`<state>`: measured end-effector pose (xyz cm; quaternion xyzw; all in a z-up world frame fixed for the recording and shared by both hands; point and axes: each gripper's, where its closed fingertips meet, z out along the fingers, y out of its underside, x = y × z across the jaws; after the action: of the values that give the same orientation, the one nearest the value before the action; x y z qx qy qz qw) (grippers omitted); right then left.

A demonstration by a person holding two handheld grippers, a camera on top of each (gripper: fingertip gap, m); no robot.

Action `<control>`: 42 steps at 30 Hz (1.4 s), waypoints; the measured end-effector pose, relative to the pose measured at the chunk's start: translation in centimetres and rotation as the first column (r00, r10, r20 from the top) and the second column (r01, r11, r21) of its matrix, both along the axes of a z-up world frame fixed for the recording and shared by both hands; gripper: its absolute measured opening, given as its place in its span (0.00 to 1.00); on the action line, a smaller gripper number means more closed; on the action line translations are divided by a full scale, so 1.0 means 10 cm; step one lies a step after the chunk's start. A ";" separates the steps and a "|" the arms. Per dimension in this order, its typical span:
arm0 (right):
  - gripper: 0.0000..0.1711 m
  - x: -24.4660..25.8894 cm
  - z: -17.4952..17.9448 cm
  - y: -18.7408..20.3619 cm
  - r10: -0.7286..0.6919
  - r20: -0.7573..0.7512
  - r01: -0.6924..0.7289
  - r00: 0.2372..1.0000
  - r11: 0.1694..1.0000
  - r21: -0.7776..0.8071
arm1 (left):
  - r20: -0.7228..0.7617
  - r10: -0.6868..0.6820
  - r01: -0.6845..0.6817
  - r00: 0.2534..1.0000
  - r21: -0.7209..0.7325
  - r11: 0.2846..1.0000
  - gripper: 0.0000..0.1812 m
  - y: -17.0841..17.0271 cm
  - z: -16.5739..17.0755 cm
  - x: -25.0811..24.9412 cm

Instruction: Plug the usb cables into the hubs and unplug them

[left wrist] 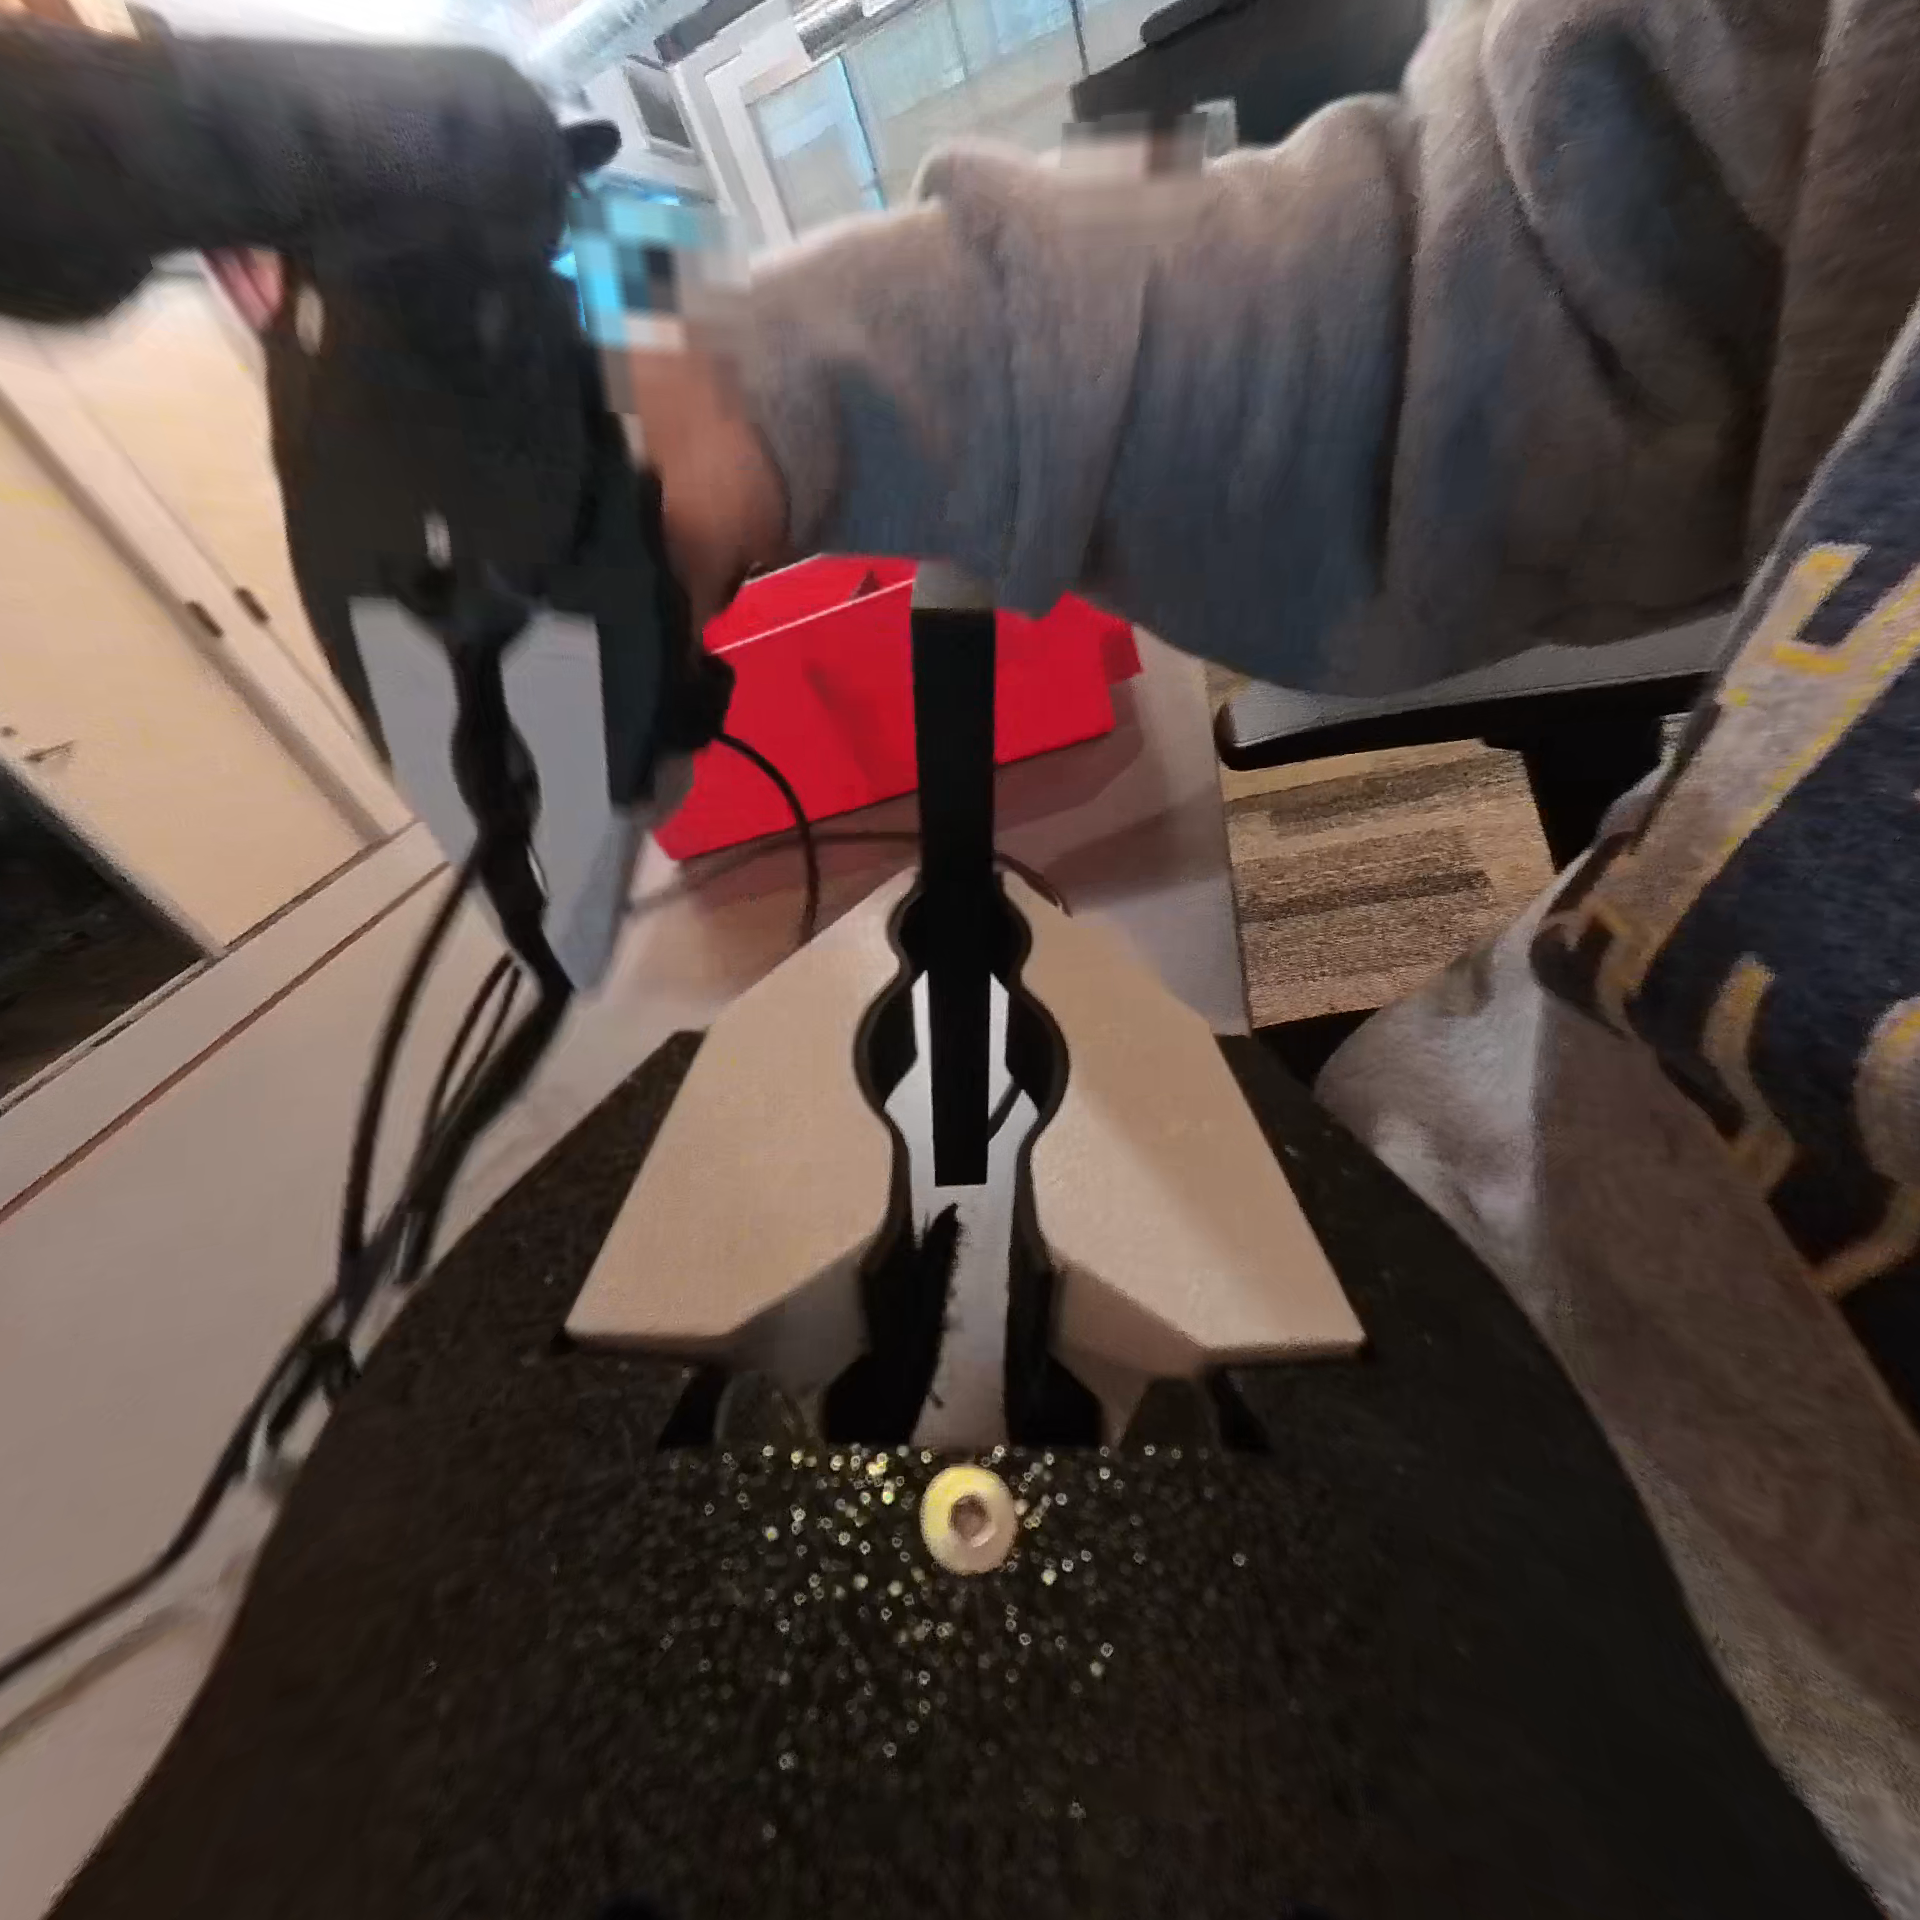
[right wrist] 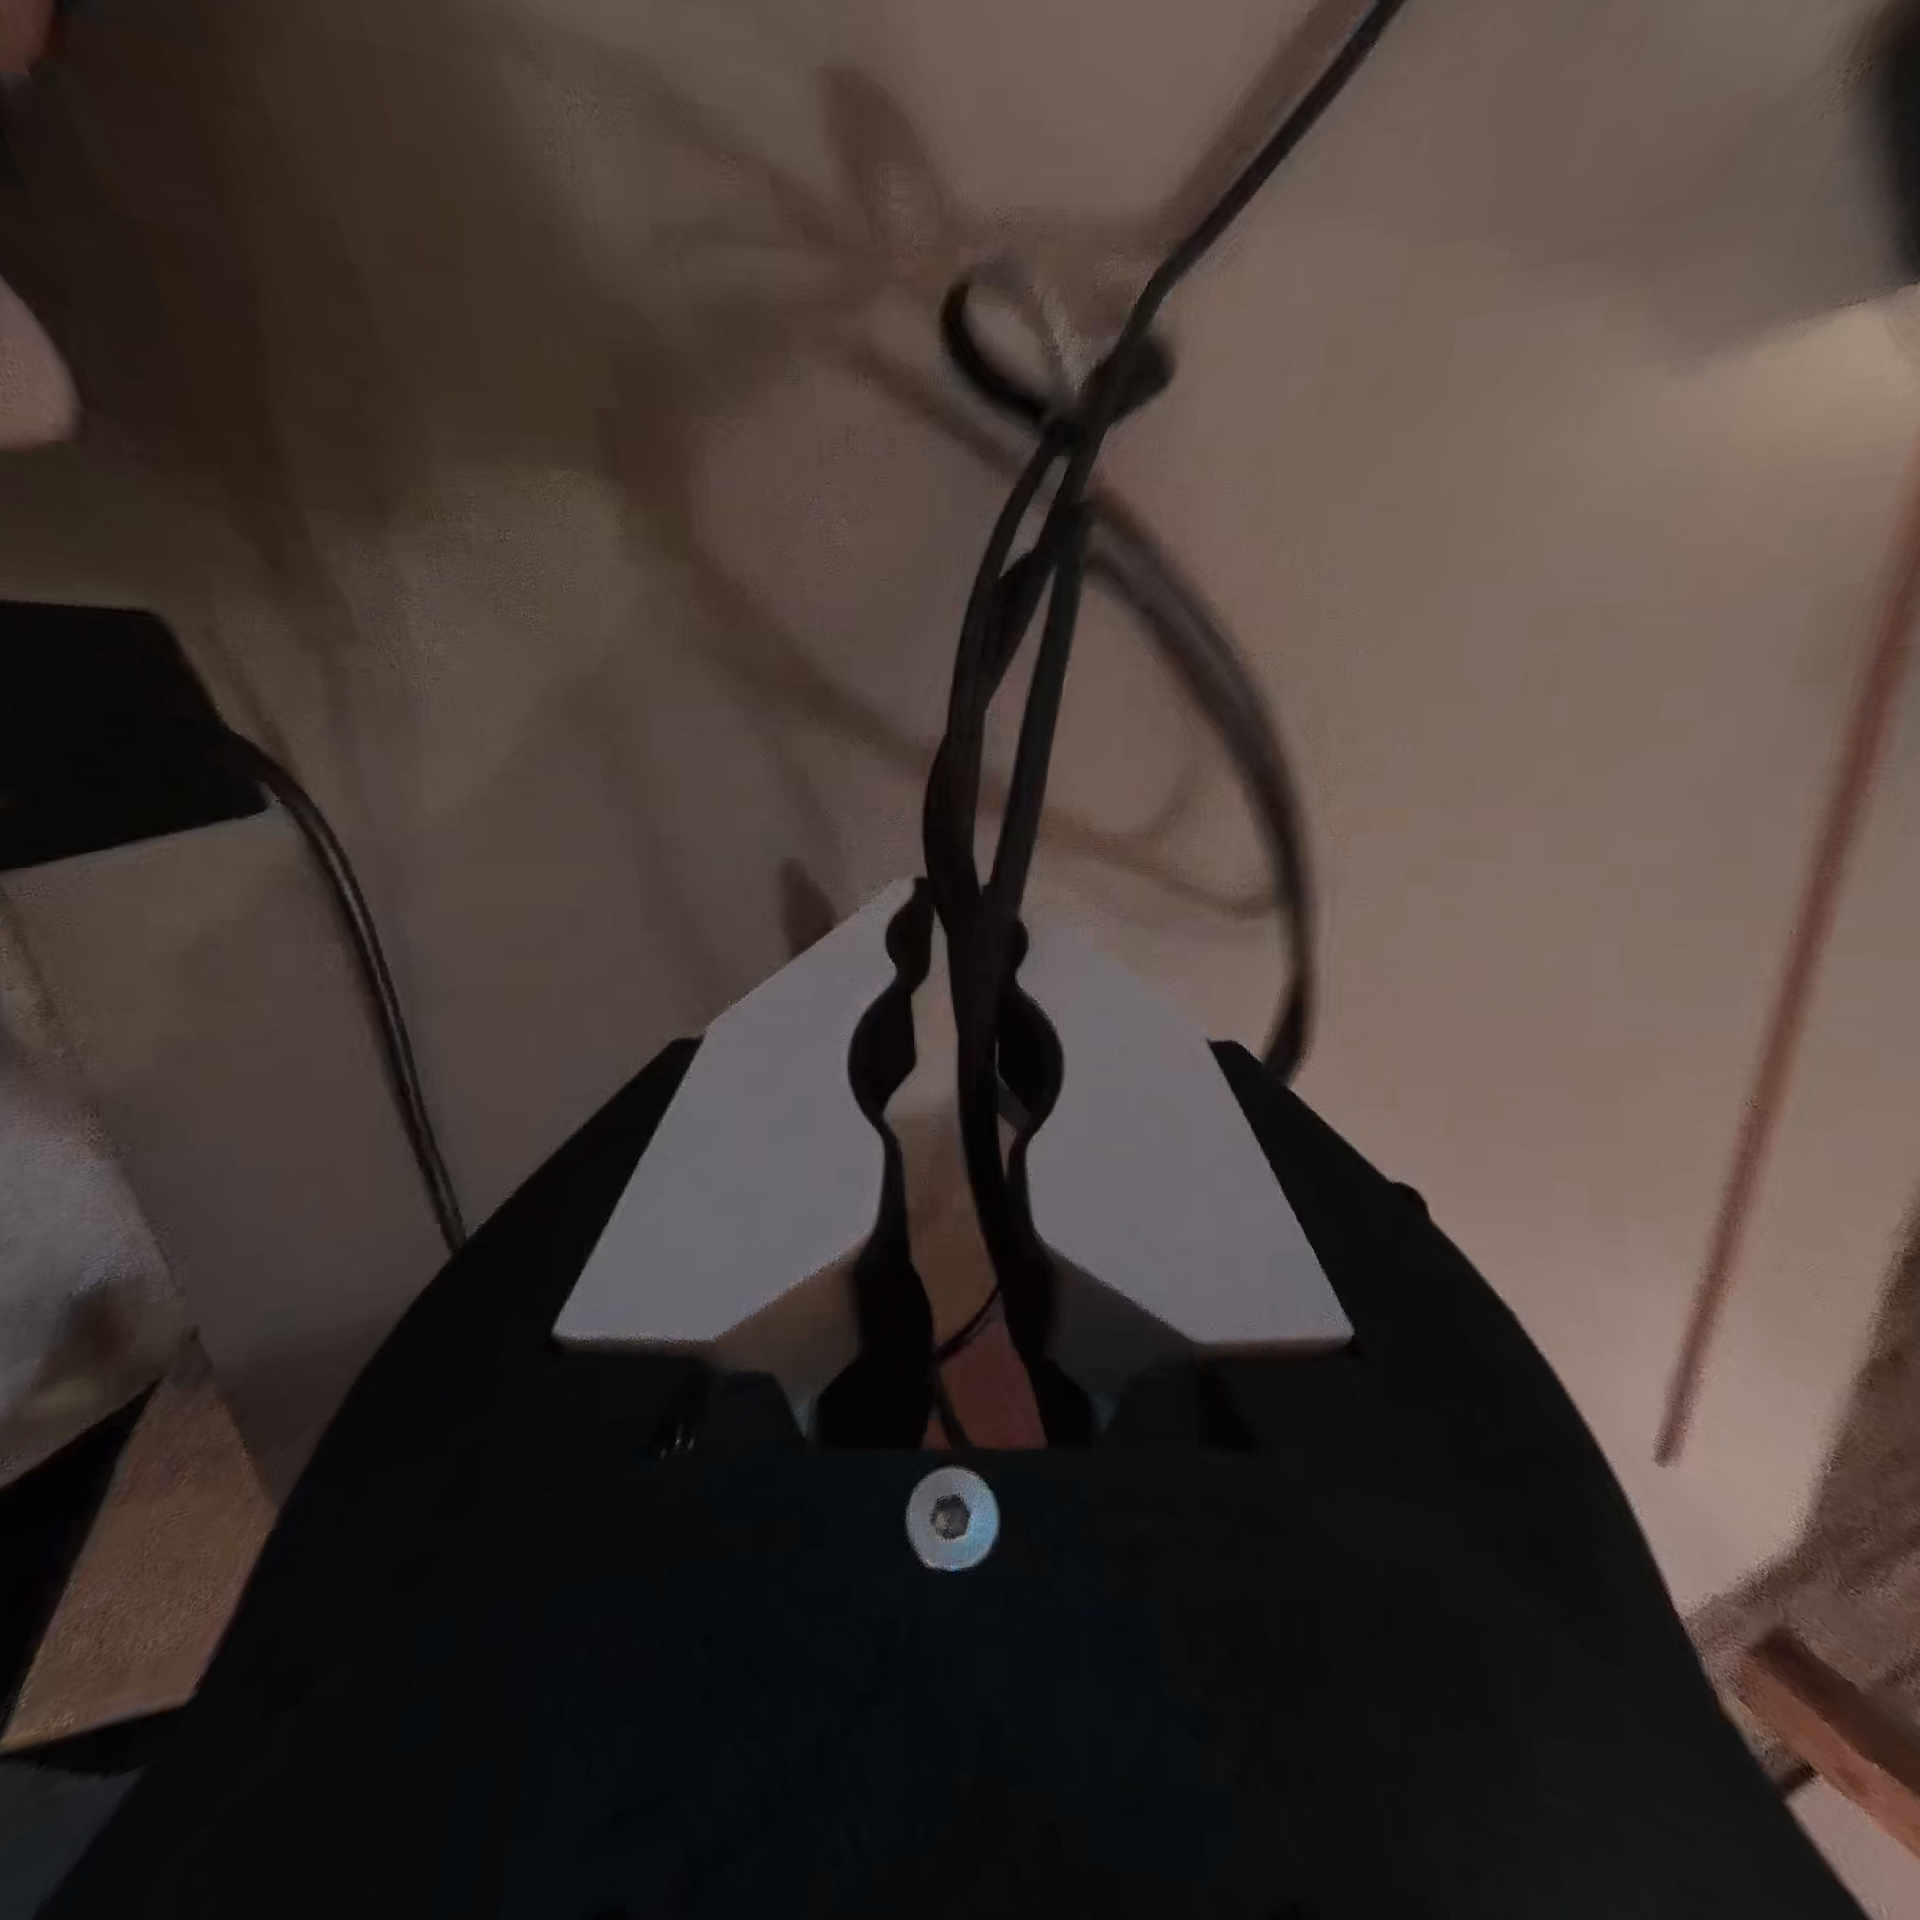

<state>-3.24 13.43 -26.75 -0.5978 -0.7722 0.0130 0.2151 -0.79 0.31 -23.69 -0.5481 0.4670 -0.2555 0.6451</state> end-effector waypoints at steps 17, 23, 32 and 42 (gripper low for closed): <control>0.03 1.09 2.92 0.30 -0.032 -0.499 0.348 0.866 0.756 0.555 | 0.117 0.163 -0.162 0.980 -0.015 0.987 0.04 0.25 0.15 -0.25; 0.03 1.52 3.49 0.23 -0.037 -0.645 0.484 0.763 0.693 0.534 | 0.209 0.334 -0.344 0.919 0.013 0.939 0.04 0.39 0.30 -0.53; 0.03 1.42 3.54 0.10 -0.015 -0.752 0.428 0.659 0.830 0.358 | 0.293 0.450 -0.462 0.844 -0.032 0.886 0.04 0.50 0.37 -0.80; 0.03 1.06 2.68 0.17 -0.174 -0.835 0.351 0.522 0.936 0.024 | 0.300 0.386 -0.434 0.872 0.111 0.894 0.04 0.17 1.17 -0.76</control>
<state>7.40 15.15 0.07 -0.6087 -0.4805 0.1833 0.6042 -8.39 2.04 -11.97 -0.5363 0.2679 -0.1428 0.7876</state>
